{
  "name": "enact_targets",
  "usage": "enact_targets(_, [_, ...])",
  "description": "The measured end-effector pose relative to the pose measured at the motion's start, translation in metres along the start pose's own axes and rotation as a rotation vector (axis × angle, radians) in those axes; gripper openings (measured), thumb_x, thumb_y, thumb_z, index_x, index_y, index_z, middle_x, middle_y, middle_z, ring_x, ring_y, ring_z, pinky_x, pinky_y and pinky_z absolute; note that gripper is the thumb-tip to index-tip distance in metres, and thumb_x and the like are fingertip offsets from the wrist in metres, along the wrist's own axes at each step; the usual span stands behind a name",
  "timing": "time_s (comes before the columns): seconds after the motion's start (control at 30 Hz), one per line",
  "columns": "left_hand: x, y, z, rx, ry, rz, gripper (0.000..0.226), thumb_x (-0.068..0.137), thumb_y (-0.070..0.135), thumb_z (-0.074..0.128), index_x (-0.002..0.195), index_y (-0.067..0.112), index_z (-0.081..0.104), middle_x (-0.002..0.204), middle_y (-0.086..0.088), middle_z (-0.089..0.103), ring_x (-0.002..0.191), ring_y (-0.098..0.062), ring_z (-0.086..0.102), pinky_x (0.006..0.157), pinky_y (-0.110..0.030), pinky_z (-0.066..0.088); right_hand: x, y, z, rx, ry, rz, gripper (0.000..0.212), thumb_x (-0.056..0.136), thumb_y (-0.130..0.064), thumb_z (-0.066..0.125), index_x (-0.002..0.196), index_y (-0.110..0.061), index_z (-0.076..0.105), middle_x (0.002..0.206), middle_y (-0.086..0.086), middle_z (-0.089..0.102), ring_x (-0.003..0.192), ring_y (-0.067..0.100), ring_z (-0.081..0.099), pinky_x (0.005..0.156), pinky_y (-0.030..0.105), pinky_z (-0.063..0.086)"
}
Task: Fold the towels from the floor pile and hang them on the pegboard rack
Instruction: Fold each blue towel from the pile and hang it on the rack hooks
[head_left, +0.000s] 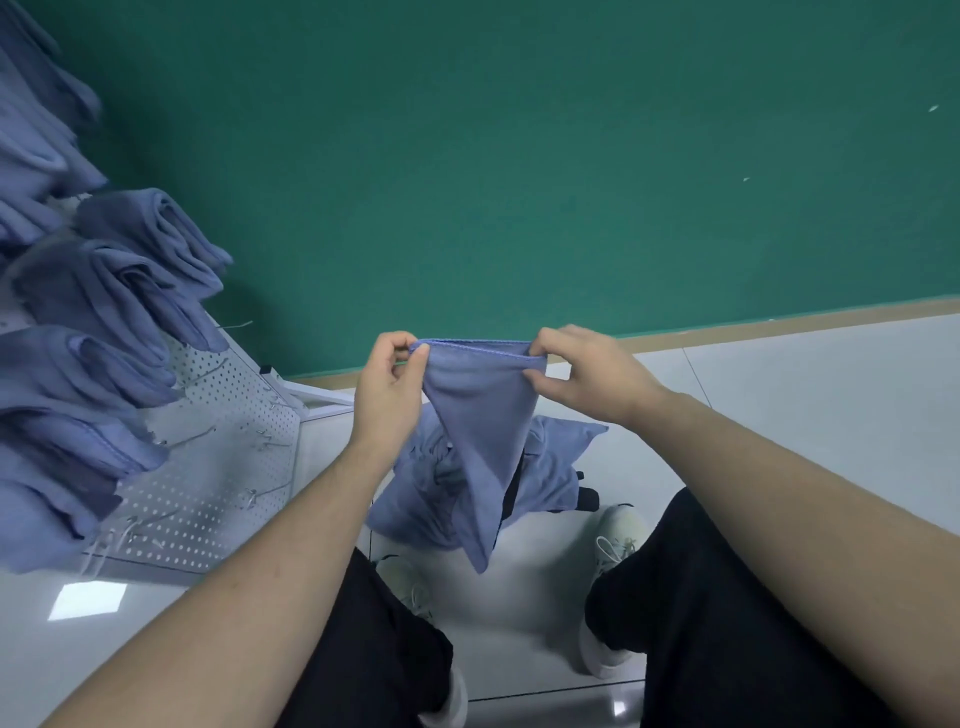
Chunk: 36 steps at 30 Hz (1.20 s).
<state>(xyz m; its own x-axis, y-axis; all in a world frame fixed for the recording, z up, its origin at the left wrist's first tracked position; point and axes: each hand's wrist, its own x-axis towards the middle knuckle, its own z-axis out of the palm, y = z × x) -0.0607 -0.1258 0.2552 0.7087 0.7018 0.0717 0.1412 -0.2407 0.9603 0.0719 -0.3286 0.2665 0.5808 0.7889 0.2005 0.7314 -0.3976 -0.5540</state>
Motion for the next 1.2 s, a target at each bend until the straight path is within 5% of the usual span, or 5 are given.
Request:
enact_targets(0.4, [-0.009,0.104,-0.026,-0.032,-0.13,0.039,0.015,0.103,0.019,0.052,0.091,0.027,0.05,0.067,-0.001,0.028,0.072,-0.02,0.039,0.066,-0.021,0.058,-0.001,-0.064,-0.09,0.339,0.127,0.162,0.023,0.092,-0.016,0.068,0.089,-0.029,0.05,0.08,0.016,0.066,0.064,0.012,0.045,0.066,0.029,0.04])
enact_targets(0.53, [-0.011,0.15,-0.04,-0.105,-0.12,0.069,0.014,0.102,0.017,0.055,0.091,0.025,0.051,0.066,-0.001,0.045,0.068,-0.014,0.052,0.063,-0.02,0.057,0.006,-0.093,-0.131,0.559,0.167,0.252,0.04,0.09,-0.01,0.071,0.12,-0.028,0.052,0.083,0.011,0.073,0.072,0.013,0.06,0.077,0.027,0.05])
enact_targets(0.63, [-0.013,0.18,-0.051,-0.163,-0.14,0.081,0.012,0.098,0.013,0.062,0.094,0.022,0.056,0.065,0.004,0.06,0.066,-0.007,0.061,0.068,-0.021,0.058,0.01,-0.112,-0.161,0.663,0.135,0.279,0.011,0.092,-0.009,0.069,0.102,-0.014,0.07,0.083,0.0,0.072,0.077,0.011,0.065,0.081,0.027,0.058])
enact_targets(0.97, [-0.039,0.256,-0.07,-0.158,-0.147,0.212,0.016,0.104,0.02,0.052,0.091,0.025,0.06,0.075,0.005,0.06,0.061,-0.008,0.051,0.055,-0.018,0.048,0.011,-0.171,-0.208,0.592,0.29,0.235,0.016,0.103,-0.034,0.046,0.098,-0.025,0.058,0.087,-0.003,0.062,0.077,0.014,0.053,0.07,0.034,0.051])
enact_targets(1.2, [-0.057,0.285,-0.067,-0.117,-0.054,0.25,0.017,0.104,0.028,0.04,0.096,0.026,0.054,0.087,0.002,0.064,0.074,-0.016,0.054,0.072,-0.038,0.052,0.009,-0.198,-0.223,0.399,0.512,0.244,0.029,0.096,-0.045,0.058,0.091,-0.016,0.061,0.08,-0.006,0.061,0.068,0.011,0.051,0.062,0.024,0.041])
